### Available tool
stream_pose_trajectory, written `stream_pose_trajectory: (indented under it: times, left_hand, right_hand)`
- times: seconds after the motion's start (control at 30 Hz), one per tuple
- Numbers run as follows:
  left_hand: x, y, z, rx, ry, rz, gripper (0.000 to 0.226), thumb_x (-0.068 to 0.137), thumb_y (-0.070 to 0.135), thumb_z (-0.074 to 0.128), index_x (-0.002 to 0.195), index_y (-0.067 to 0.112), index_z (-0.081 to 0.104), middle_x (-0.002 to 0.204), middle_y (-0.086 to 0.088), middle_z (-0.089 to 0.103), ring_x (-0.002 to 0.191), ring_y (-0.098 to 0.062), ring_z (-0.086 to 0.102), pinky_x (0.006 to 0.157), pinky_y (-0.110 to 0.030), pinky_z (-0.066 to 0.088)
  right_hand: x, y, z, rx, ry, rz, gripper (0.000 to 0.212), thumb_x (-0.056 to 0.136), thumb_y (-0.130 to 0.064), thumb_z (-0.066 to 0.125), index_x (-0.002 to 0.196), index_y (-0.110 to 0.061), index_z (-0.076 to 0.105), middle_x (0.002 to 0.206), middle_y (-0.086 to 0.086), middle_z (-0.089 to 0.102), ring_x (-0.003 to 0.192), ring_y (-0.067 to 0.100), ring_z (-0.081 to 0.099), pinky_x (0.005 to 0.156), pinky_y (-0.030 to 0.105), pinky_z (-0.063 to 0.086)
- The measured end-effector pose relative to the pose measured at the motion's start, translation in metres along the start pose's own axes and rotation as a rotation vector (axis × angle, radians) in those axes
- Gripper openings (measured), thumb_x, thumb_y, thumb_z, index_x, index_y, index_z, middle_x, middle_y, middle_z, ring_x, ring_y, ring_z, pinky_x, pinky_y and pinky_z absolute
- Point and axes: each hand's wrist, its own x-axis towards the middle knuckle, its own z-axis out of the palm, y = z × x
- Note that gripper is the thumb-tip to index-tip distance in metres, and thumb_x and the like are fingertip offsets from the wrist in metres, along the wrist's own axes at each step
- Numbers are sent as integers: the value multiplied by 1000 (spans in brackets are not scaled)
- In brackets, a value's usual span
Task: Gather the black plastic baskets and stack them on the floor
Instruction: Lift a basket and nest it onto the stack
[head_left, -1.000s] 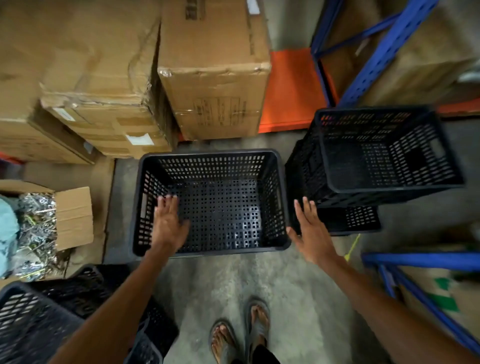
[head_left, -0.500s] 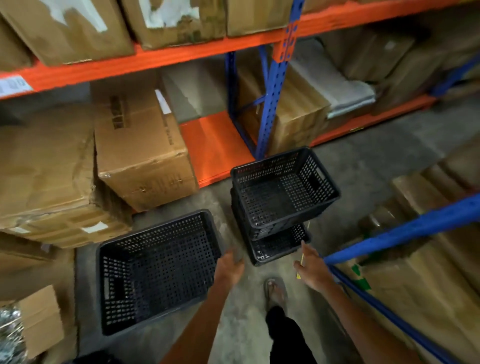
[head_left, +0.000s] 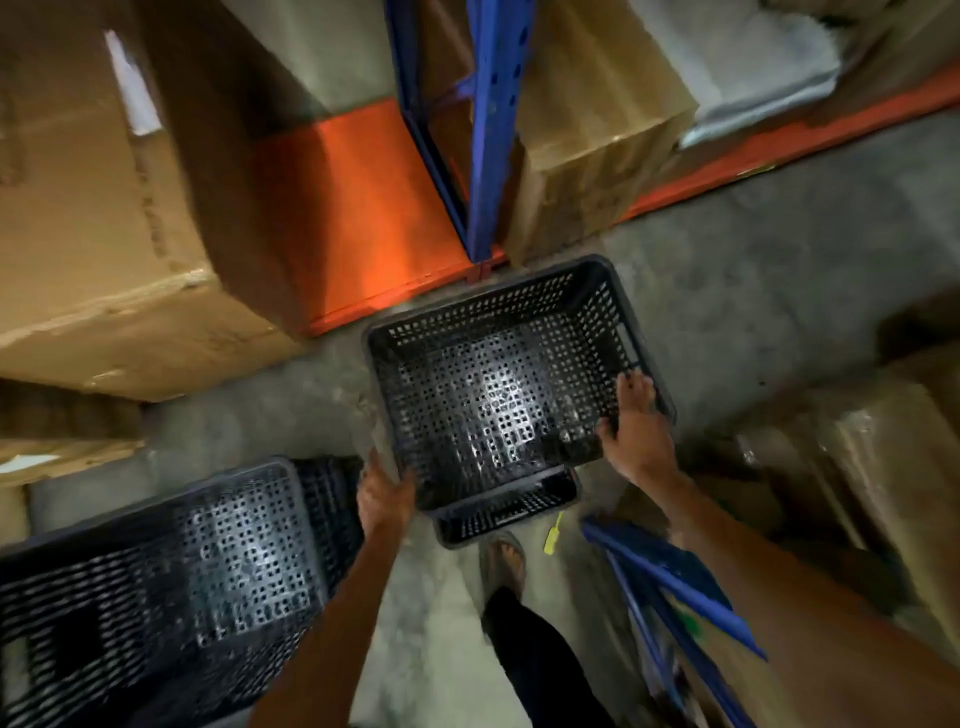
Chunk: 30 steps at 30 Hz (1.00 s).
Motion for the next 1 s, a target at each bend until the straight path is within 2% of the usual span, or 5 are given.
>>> stream_pose_trajectory:
  times: [0.27, 0.4, 0.6, 0.77, 1.0]
  left_hand:
    - [96, 16, 58, -189, 124, -171, 74, 84, 29, 70, 148, 13, 37, 136, -18, 58, 124, -36, 56, 103, -44, 46]
    - [118, 17, 78, -187, 161, -229, 52, 81, 27, 72, 127, 7, 58, 119, -19, 68, 108, -37, 65, 91, -44, 53]
    - [133, 6, 81, -114, 168, -248, 37, 91, 27, 63, 108, -5, 67, 104, -27, 70, 98, -42, 68, 85, -50, 56]
    - [114, 27, 46, -130, 121, -199, 37, 89, 30, 64, 109, 0, 69, 106, -23, 71, 100, -37, 69, 85, -49, 57]
    - [38, 94, -62, -170, 36, -49, 37, 89, 30, 61, 118, 7, 67, 111, -21, 70, 106, -37, 67, 90, -50, 55]
  right_hand:
    - [133, 61, 29, 43, 75, 92, 84, 94, -37, 51, 155, -2, 5, 163, 16, 11, 150, 31, 13, 120, 44, 22]
    - [171, 77, 48, 251, 21, 246, 82, 94, -40, 56, 156, -11, 10, 148, 19, 44, 132, 38, 48, 107, 46, 43]
    - [188, 96, 61, 225, 71, 241, 43, 98, -36, 50, 129, -6, 56, 113, 22, 67, 106, 40, 63, 85, 43, 51]
    - [156, 91, 17, 296, 94, 262, 30, 96, -30, 54, 111, -5, 63, 101, 19, 71, 96, 39, 66, 81, 43, 54]
    - [74, 61, -122, 180, 99, 253, 39, 100, -30, 48, 125, -2, 56, 114, 23, 66, 105, 41, 63, 83, 47, 54]
